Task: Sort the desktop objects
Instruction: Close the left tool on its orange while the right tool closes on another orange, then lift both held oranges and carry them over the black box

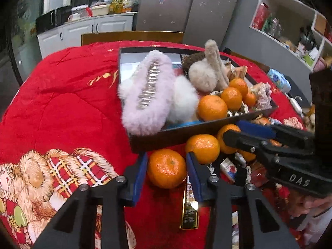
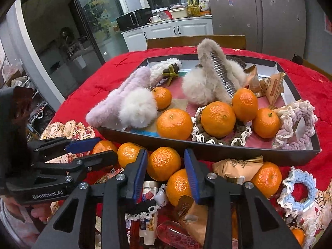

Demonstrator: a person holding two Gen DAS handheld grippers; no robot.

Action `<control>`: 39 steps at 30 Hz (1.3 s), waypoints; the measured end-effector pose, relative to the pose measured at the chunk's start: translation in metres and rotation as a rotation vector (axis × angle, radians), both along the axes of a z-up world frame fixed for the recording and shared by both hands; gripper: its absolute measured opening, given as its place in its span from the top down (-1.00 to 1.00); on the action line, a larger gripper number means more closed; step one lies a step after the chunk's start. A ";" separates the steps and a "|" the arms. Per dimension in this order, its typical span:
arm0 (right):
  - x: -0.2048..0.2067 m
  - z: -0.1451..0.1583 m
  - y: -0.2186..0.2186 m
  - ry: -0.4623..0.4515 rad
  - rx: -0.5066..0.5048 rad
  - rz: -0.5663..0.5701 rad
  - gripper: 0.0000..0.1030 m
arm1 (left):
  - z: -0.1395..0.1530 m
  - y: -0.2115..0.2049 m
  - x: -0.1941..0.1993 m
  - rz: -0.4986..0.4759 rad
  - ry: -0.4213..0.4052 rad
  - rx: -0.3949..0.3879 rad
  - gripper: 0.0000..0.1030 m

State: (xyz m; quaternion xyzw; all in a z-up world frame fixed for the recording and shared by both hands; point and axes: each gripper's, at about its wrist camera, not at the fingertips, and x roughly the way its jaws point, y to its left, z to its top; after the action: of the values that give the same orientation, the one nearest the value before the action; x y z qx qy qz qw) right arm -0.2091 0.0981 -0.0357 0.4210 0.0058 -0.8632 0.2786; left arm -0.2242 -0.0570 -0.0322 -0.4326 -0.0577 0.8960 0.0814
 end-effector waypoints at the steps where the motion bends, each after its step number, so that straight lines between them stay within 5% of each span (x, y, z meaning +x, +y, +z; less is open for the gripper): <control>1: 0.000 0.000 0.000 0.000 0.000 -0.003 0.31 | 0.000 0.001 0.001 0.002 0.004 -0.002 0.25; 25: 0.004 0.003 0.000 -0.007 -0.012 -0.003 0.42 | 0.005 -0.023 0.010 0.029 0.024 -0.010 0.29; 39: 0.023 0.036 0.001 0.043 -0.029 0.009 0.43 | 0.053 -0.027 0.039 0.044 0.135 -0.005 0.29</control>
State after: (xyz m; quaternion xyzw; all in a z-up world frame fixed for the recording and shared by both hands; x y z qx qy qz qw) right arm -0.1862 0.0988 0.0005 0.3984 0.0009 -0.8708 0.2882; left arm -0.1850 -0.0838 0.0210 -0.3699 -0.0596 0.9249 0.0642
